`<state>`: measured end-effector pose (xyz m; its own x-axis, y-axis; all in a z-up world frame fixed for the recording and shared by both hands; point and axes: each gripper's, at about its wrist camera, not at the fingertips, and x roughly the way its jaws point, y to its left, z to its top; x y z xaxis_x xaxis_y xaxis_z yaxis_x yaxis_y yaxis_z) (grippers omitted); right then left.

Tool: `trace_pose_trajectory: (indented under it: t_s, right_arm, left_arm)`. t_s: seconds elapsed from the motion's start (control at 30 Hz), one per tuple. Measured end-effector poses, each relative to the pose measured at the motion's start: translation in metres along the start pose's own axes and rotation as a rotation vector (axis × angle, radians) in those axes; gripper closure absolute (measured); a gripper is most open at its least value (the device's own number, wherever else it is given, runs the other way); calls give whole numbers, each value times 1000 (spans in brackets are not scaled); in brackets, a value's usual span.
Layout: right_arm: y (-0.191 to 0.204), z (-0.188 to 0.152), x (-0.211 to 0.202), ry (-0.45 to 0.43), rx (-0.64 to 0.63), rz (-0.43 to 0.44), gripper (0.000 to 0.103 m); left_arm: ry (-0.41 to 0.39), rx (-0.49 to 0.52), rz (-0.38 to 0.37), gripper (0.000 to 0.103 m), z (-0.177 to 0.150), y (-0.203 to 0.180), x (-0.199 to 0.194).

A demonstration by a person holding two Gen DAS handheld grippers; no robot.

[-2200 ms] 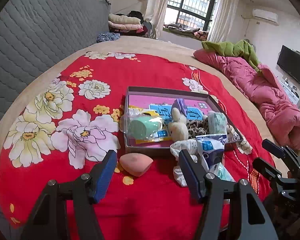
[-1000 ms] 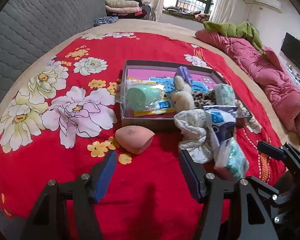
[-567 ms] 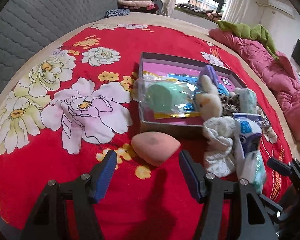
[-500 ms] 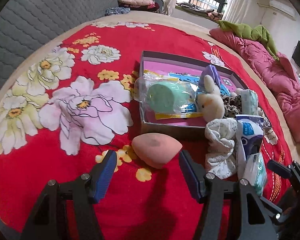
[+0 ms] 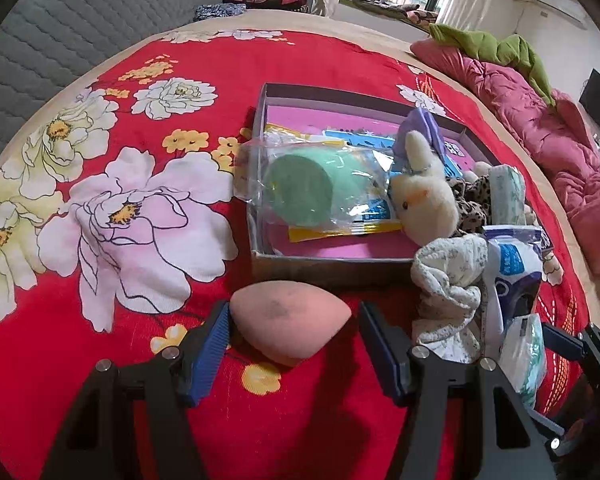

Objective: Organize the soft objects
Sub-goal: 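Grasp the pink makeup sponge with left tool while right tool grasps the green Flower tissue pack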

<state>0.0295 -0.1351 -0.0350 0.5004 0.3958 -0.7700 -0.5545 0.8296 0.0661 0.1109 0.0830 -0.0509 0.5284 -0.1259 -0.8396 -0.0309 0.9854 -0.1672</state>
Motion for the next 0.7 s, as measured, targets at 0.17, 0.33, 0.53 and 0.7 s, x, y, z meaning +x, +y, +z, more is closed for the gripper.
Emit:
trace_pose_trajectory:
  t_s: [0.17,0.33,0.53,0.7]
  right_arm:
    - [2,-1,1,8,-16,0,42]
    - [-2,-1,-4,3,6,5,45]
    - [-15,2,-23,-55,68,-4,45]
    - [-26,4,-30,-84,117,-14,45]
  left_arm:
    - [-5,11,20,46,0,0,0]
    - [-7,14,15,49,1,0,0]
    - [-21,16,5,51,1,0,-5]
    - [-59,59,9,51,-1,-10,-16]
